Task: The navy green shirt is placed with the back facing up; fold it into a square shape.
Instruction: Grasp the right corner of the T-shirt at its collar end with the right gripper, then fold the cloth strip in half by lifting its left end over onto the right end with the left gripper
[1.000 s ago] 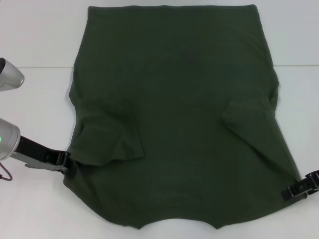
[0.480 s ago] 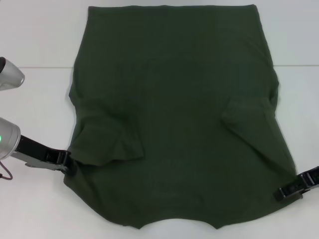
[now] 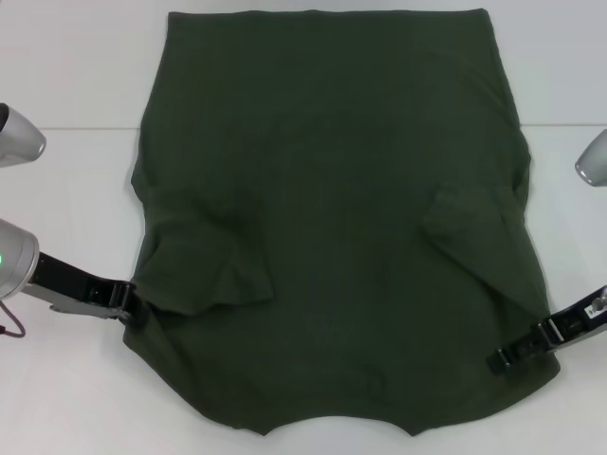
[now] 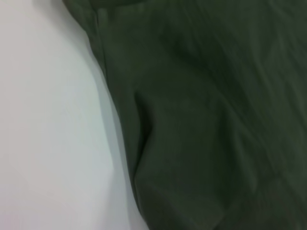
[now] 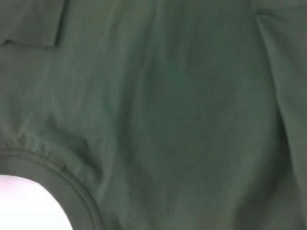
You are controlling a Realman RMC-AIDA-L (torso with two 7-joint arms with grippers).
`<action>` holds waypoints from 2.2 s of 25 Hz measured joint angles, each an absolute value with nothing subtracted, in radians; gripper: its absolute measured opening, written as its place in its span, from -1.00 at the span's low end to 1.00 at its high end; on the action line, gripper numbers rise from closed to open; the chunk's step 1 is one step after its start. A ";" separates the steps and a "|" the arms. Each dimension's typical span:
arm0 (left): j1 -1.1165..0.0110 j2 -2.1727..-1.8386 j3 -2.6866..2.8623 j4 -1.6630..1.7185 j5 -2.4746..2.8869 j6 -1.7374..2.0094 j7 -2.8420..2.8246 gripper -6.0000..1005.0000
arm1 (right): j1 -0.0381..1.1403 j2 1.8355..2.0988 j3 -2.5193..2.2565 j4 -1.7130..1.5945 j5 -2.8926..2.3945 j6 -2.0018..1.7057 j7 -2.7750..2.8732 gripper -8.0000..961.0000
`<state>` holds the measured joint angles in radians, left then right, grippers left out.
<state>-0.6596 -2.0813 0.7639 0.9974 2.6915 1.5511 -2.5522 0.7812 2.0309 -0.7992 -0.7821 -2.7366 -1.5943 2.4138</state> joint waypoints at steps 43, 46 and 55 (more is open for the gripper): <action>-0.626 -2.007 0.503 0.800 2.737 2.069 -2.281 -0.92 | 0.649 1.910 -0.789 -0.728 -2.673 -1.986 2.067 -0.87; -0.624 -2.012 0.505 0.788 2.726 2.070 -2.275 -0.92 | 0.644 1.921 -0.787 -0.724 -2.678 -1.984 2.047 -0.87; -0.670 -1.989 0.327 0.743 2.445 1.932 -2.301 -0.92 | 0.641 1.900 -0.411 -0.724 -2.664 -1.969 2.075 -0.87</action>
